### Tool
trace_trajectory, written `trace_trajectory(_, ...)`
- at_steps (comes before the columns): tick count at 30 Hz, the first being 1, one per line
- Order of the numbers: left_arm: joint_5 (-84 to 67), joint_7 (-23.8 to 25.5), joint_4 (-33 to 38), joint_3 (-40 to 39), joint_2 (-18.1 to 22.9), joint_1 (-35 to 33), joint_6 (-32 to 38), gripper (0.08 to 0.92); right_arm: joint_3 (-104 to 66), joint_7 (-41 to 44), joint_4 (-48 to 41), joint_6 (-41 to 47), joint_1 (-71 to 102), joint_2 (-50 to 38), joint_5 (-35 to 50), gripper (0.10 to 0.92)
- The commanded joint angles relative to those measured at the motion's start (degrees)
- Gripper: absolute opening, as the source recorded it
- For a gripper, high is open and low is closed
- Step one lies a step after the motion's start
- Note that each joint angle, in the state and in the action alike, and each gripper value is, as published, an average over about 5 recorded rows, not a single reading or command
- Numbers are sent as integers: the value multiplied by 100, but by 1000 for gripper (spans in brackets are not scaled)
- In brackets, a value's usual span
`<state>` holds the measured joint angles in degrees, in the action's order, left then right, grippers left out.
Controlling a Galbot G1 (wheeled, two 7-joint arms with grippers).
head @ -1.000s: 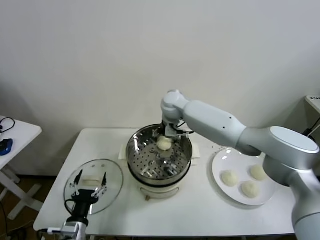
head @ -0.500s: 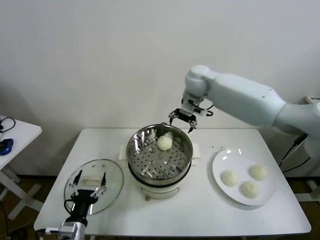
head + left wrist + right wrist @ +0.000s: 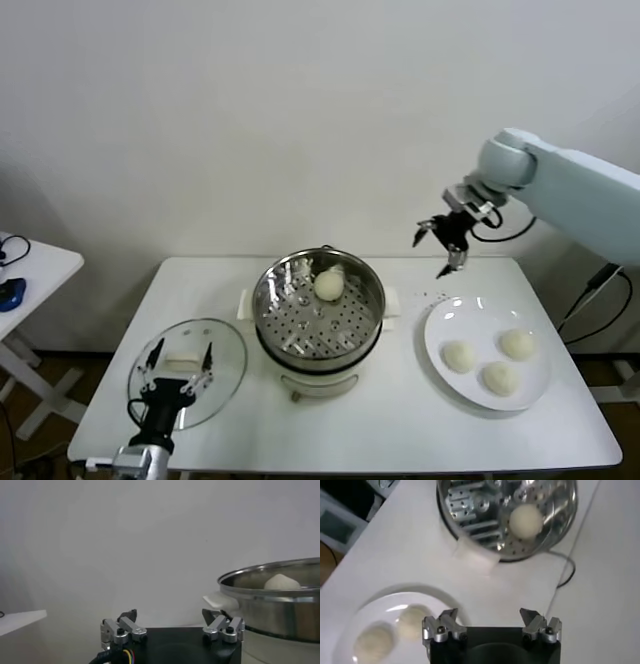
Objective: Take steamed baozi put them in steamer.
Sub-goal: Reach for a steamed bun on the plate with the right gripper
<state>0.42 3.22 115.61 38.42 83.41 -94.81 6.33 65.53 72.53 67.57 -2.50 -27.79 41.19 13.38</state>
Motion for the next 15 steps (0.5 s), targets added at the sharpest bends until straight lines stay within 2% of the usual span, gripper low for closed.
trace_trajectory(1,-61,31,-2,-6,-38,3,58,823,-634,-1,54,387,1146,-725,-316,823)
trace_trajectory(15,-34,441,-86,-138,-114,16,416,823,-1513,-190,-148,376,2739,-580,-862,823)
